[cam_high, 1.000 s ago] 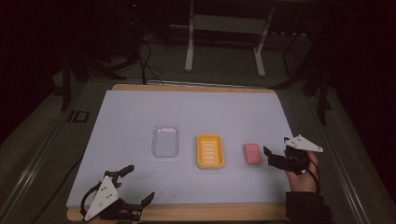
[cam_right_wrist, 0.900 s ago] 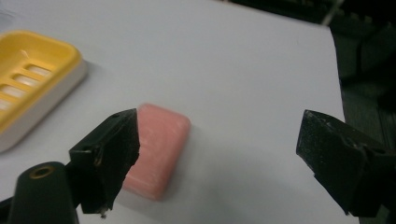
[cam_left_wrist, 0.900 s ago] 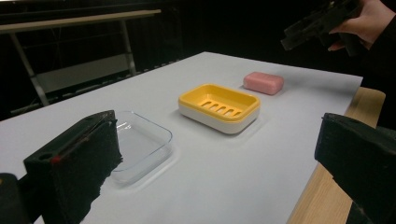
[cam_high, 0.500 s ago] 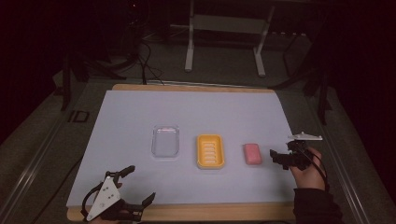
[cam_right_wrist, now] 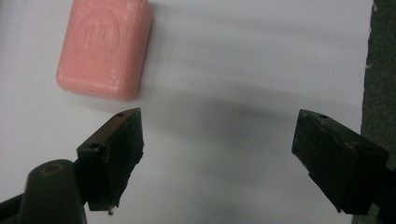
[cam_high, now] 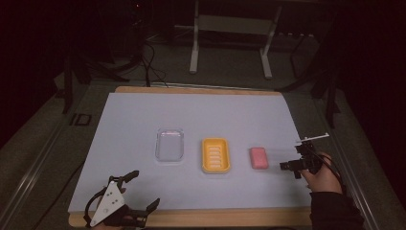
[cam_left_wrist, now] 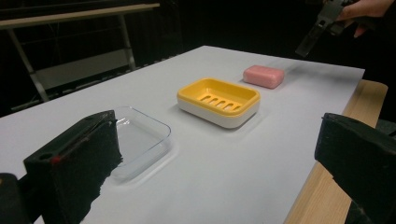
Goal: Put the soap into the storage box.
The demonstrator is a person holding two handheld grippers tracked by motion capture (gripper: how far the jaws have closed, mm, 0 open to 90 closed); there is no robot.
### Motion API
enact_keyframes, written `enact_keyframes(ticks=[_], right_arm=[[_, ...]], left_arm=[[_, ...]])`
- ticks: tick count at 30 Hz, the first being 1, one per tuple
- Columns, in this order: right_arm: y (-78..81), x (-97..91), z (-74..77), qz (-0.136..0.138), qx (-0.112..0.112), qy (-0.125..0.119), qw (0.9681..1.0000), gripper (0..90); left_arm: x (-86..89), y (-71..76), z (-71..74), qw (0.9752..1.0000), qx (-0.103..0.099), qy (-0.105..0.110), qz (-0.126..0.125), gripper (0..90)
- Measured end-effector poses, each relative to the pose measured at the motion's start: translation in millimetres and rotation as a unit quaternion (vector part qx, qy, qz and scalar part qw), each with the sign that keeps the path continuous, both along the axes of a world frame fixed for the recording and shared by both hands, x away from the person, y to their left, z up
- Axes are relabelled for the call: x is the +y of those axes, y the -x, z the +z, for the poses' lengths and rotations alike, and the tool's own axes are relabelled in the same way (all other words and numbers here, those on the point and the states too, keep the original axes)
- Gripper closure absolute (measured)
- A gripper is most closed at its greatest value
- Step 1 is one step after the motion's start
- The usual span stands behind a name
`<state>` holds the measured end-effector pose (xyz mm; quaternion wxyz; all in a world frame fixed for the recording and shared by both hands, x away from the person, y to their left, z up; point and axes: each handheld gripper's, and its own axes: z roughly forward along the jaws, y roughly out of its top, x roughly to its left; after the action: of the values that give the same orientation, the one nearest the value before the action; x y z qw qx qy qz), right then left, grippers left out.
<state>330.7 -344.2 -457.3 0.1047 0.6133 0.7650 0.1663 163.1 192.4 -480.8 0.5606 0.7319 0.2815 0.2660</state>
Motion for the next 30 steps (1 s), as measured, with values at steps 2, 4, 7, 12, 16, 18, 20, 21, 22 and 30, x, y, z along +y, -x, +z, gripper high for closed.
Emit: enact_keyframes(ticks=[2, 4, 7, 12, 16, 18, 20, 21, 22, 30], right_arm=[[-1.0, -0.8, 1.7, 0.001, 0.024, -0.001, 0.9997, 16.4], [-2.0, -1.3, 2.5, 0.002, 0.050, -0.003, 0.9988, 16.5], [-3.2, -0.4, 1.0, 0.005, 0.095, -0.003, 0.9955, 16.8], [-2.2, 4.4, -2.0, 0.016, 0.154, 0.007, 0.9879, 17.1], [-1.3, 8.6, -1.0, 0.019, 0.173, 0.007, 0.9847, 17.3], [-0.9, 9.6, -0.6, 0.022, 0.177, 0.012, 0.9839, 17.3], [0.1, 14.1, 0.5, 0.029, 0.190, 0.018, 0.9811, 17.4], [0.5, 15.4, 0.7, 0.030, 0.196, 0.020, 0.9800, 17.4], [0.8, 17.2, 0.4, 0.031, 0.203, 0.020, 0.9785, 17.4], [2.0, 30.4, -0.4, 0.047, 0.231, 0.033, 0.9713, 17.5]], left_arm=[[-0.1, 0.0, 0.0, 1.0000, 0.000, 0.001, 0.000, 0.6], [0.0, -0.1, -0.1, 1.0000, 0.001, -0.002, 0.000, 0.6], [-0.2, -0.2, -0.2, 1.0000, 0.001, -0.002, 0.000, 0.6], [-0.4, 0.0, -0.1, 1.0000, 0.001, -0.002, 0.000, 0.6], [-0.5, 0.1, -0.1, 1.0000, 0.001, -0.002, 0.000, 0.6], [-0.5, 0.0, -0.1, 1.0000, 0.001, -0.002, 0.001, 0.6], [-0.6, 0.3, -0.1, 1.0000, 0.001, -0.002, 0.002, 0.6], [-0.6, 0.7, 0.2, 1.0000, -0.002, -0.002, 0.003, 0.6], [-0.9, 1.1, 0.4, 1.0000, -0.003, 0.001, 0.002, 0.6], [-4.3, 2.2, -0.1, 1.0000, -0.003, -0.007, -0.006, 0.6]])
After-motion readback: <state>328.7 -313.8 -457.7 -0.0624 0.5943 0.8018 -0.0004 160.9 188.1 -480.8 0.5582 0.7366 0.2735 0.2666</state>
